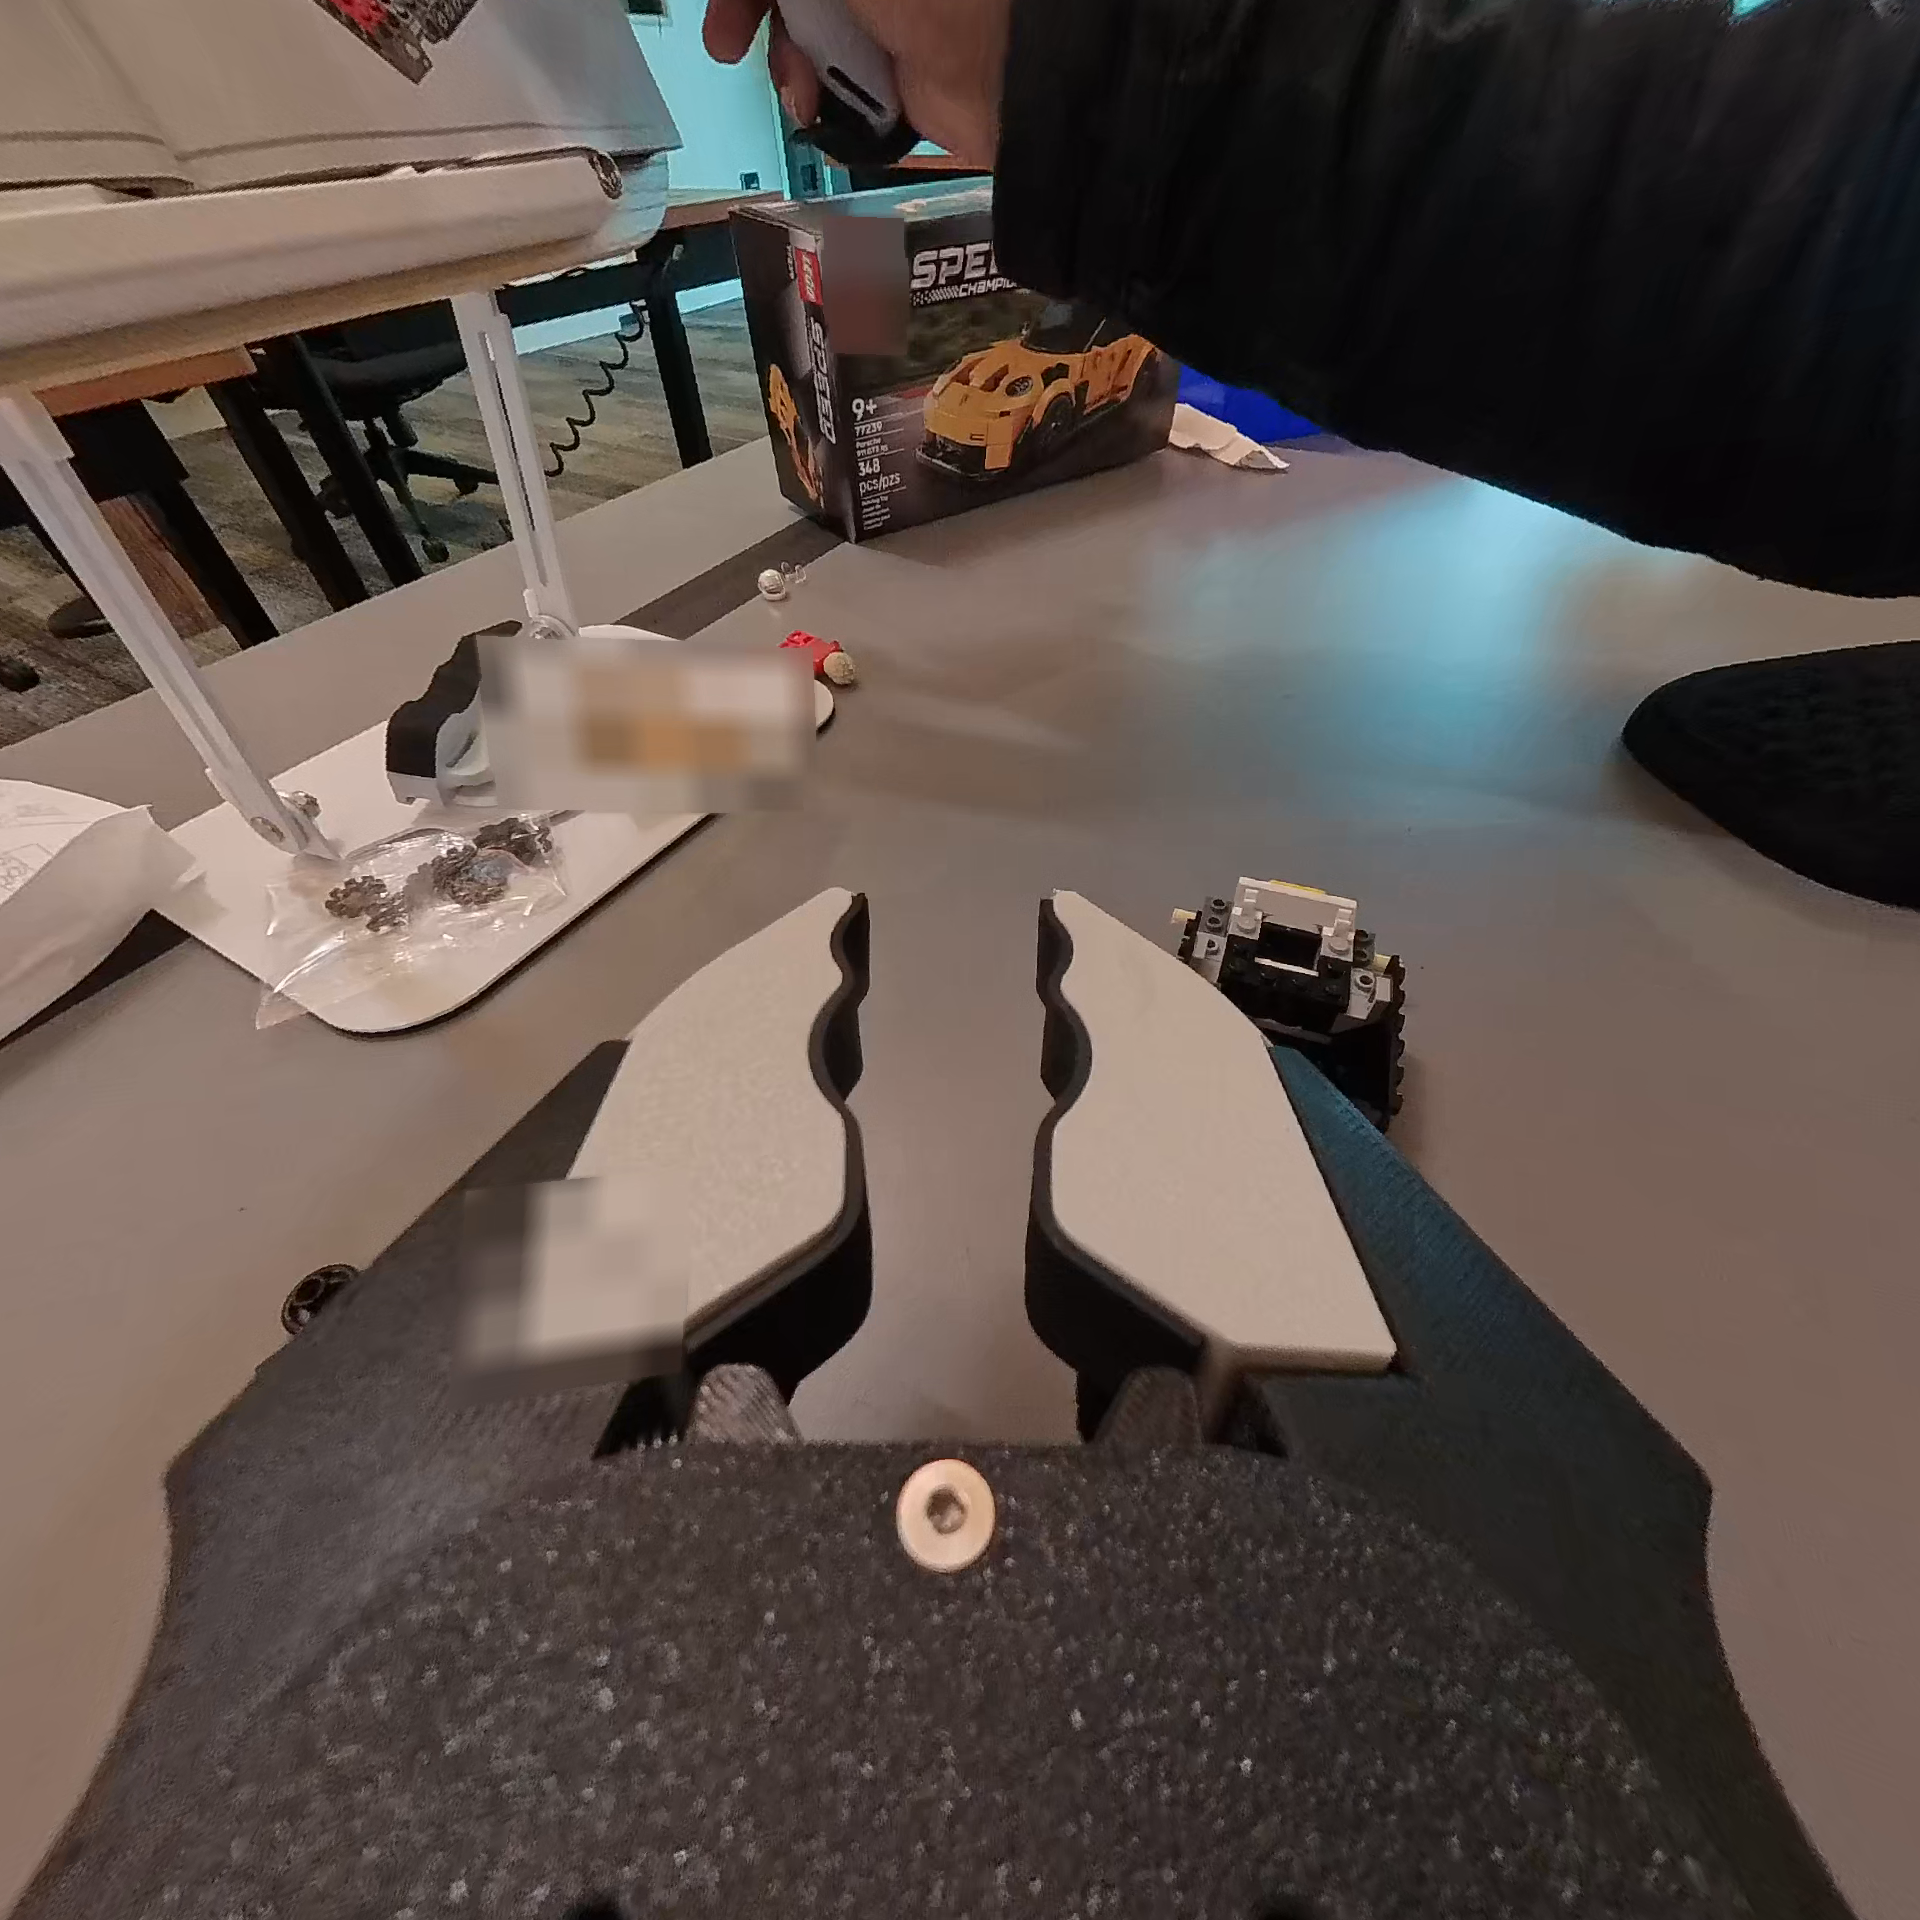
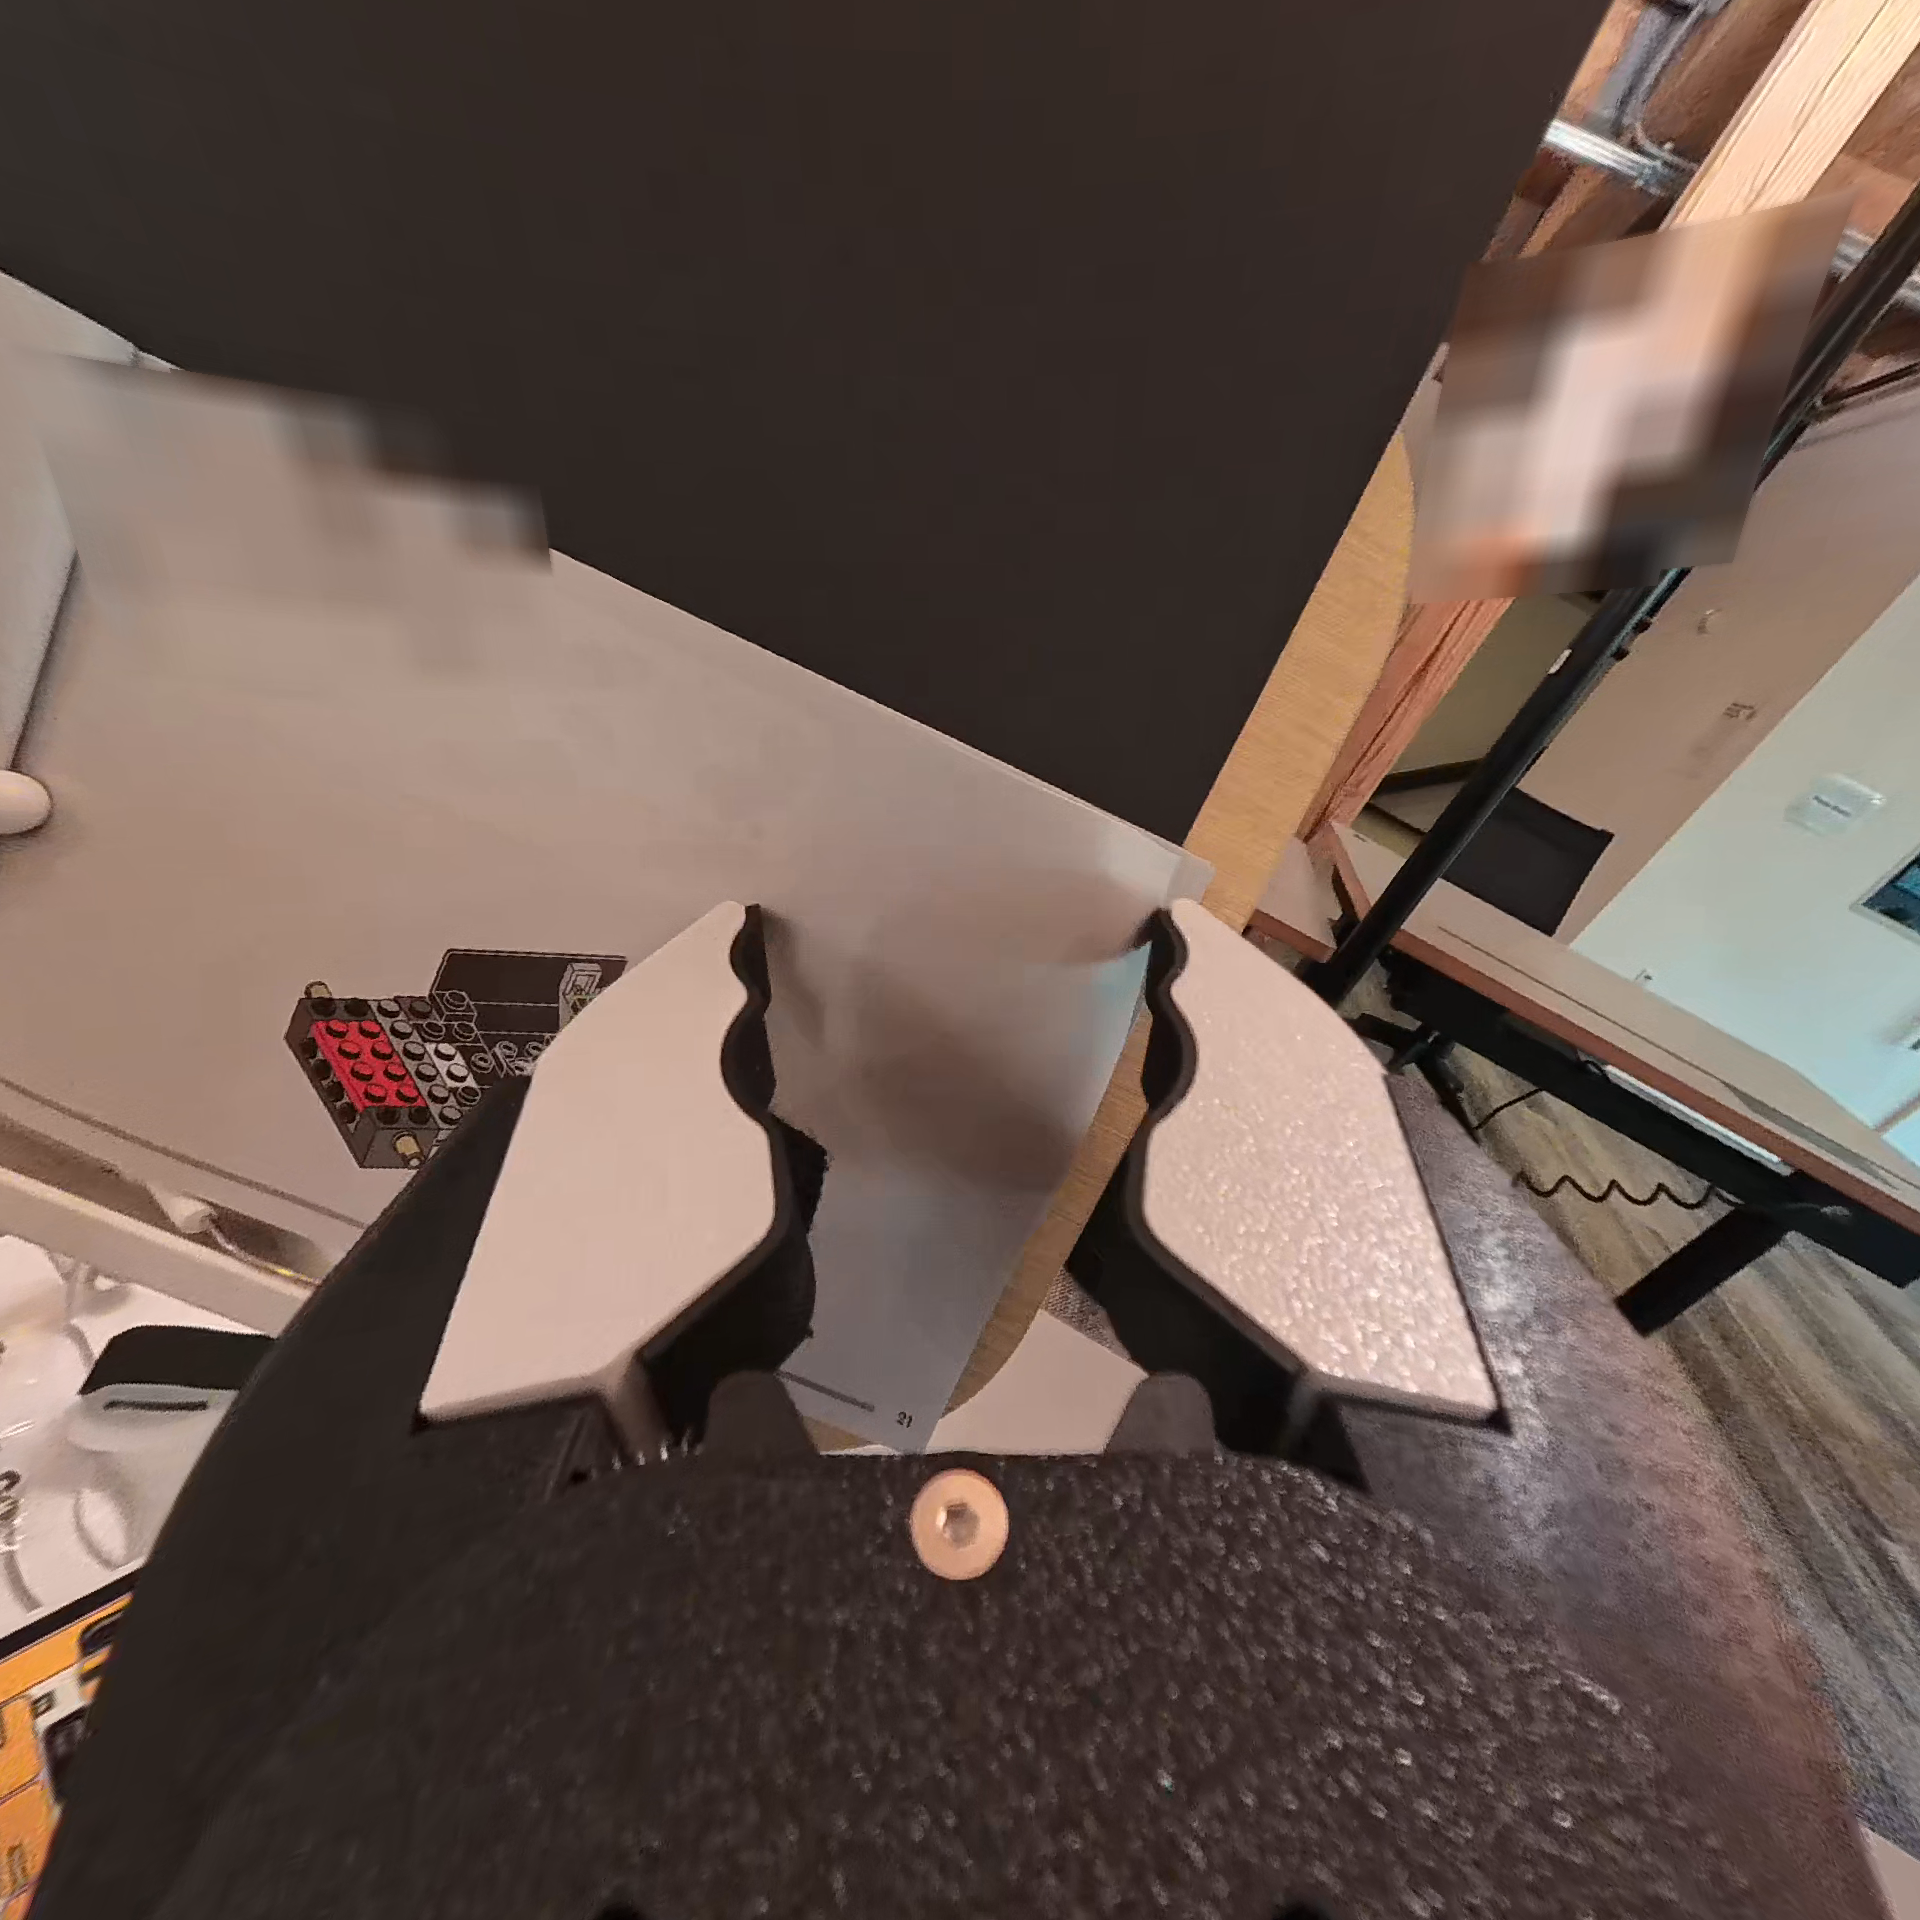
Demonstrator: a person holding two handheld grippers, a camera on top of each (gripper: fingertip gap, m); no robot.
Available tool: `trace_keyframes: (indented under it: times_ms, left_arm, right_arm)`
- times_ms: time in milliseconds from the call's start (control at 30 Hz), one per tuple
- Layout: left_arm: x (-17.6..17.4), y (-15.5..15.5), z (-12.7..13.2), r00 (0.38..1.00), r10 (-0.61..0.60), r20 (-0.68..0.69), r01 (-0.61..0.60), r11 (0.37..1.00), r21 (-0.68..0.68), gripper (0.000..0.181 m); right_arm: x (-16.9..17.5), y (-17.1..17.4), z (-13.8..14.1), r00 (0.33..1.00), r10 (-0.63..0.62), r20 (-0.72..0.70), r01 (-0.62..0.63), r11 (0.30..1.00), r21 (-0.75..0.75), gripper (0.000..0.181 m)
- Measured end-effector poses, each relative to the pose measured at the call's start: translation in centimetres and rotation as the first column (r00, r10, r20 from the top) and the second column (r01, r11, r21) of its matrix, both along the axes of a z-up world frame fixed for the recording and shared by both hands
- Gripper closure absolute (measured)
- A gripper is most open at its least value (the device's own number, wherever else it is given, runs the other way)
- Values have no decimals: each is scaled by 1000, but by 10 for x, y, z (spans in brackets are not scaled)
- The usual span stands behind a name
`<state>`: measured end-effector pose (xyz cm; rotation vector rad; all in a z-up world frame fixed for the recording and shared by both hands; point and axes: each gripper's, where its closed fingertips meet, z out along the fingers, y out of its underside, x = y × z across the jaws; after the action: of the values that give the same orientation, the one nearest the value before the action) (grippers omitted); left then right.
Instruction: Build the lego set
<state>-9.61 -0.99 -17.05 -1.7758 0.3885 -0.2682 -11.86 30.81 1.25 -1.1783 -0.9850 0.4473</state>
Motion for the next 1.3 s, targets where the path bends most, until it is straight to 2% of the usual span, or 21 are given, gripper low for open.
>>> trace_keyframes:
  times_ms: [167,233,300,400,633,767,933,1067,1200,1233,1300]
  left_arm:
    - [0,0,-2,1000,-1,1,1,1000,-8,150]
    - [-1,0,-2,1000,-1,1,1,1000,-10,150]
    - [-1,0,-3,1000,-2,4,2,1000,-14,150]
    - [0,0,-4,1000,-3,4,3,1000,-19,150]
    - [0,0,-5,1000,-7,4,7,1000,-26,150]
    - [1,0,-6,1000,-8,-1,8,1000,-28,150]
    - [0,0,-7,1000,-8,1,8,999,-33,150]
    - [1,0,-7,1000,-9,-1,9,999,-34,150]
    - [0,0,-7,1000,-6,-2,6,999,-33,150]
    - [0,0,-7,1000,-7,0,7,999,-33,150]
    - [0,0,-7,1000,-9,1,9,999,-35,150]
  right_arm:
    - [2,1,1,1000,-16,-2,16,1000,21,111]
    - [10,0,9,998,-62,-22,64,993,98,122]
    - [9,-5,11,999,-49,-25,52,990,131,122]
    - [1,-3,2,1000,-20,18,18,997,73,110]
    - [-3,-1,-1,999,45,16,-45,999,-9,115]
    - [0,3,-1,999,38,5,-38,998,-42,141]
    - [-1,-2,-6,999,39,12,-39,999,-27,160]
    - [-4,-5,-11,998,48,29,-47,999,-25,181]
    - [0,-6,-5,999,31,24,-31,1000,2,181]
    - [4,-6,3,1000,23,-3,-23,999,41,168]
    - [4,-5,13,1000,22,-16,-21,998,59,130]
